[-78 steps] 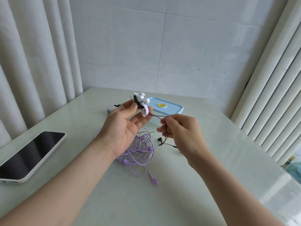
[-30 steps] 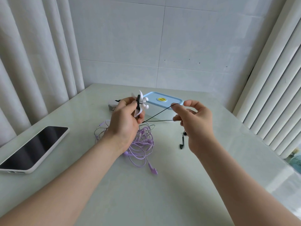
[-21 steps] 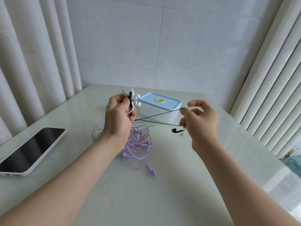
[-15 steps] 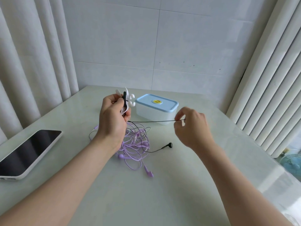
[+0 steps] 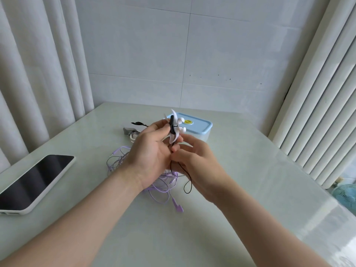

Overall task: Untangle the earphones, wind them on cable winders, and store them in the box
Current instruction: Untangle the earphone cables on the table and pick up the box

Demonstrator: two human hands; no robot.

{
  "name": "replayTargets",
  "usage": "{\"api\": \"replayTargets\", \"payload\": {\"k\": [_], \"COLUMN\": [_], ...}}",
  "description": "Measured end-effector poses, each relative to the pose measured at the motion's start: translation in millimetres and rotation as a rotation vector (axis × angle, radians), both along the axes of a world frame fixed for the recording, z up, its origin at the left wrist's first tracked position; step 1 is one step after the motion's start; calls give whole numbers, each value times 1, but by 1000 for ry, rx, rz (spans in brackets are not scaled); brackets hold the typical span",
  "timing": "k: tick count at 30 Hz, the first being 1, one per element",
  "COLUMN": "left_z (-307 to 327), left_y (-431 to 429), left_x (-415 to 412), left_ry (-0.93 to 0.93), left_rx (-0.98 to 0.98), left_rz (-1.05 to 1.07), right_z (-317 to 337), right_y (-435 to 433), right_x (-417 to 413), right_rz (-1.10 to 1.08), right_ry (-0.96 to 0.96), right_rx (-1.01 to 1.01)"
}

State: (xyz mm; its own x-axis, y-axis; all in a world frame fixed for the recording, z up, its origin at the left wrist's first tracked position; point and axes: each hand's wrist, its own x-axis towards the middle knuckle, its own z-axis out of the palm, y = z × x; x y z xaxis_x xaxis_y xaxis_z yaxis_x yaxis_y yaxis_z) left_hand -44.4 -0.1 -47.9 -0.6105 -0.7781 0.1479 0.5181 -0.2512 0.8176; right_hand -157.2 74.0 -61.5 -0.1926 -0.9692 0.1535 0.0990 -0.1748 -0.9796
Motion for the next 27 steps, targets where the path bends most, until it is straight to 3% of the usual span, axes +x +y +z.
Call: {"api": "replayTargets", "payload": {"k": [4, 10, 14, 18, 20, 22, 24, 27], "left_z": [-2, -5, -7, -11, -13, -18, -20, -17], "left_y": [0, -4, -9, -10, -11, -15, -17, -14], "left_x": [-3, -6, -4, -1, 0, 3, 5, 7], "left_ry": [-21, 26, 32, -28, -96, -260, -394, -434], "left_rx": [-25, -70, -65, -78, -164, -356, -485, -502], "left_rz": [91, 245, 369, 425, 438, 476, 451, 276], "right_z": [-4, -5, -14, -15, -8, 0, 12, 26], "right_y": [-2, -5, -2, -2, 1, 4, 7, 10], "right_x": [-3, -8, -3, -4, -4, -3, -3, -10], "right_rz": [-157, -409, -357, -343, -426, -512, -551, -541], "right_ry": [233, 718, 1102, 1190, 1180, 1052, 730, 220], "right_rx": [84, 6, -86, -277, -327, -318, -240, -100]}}
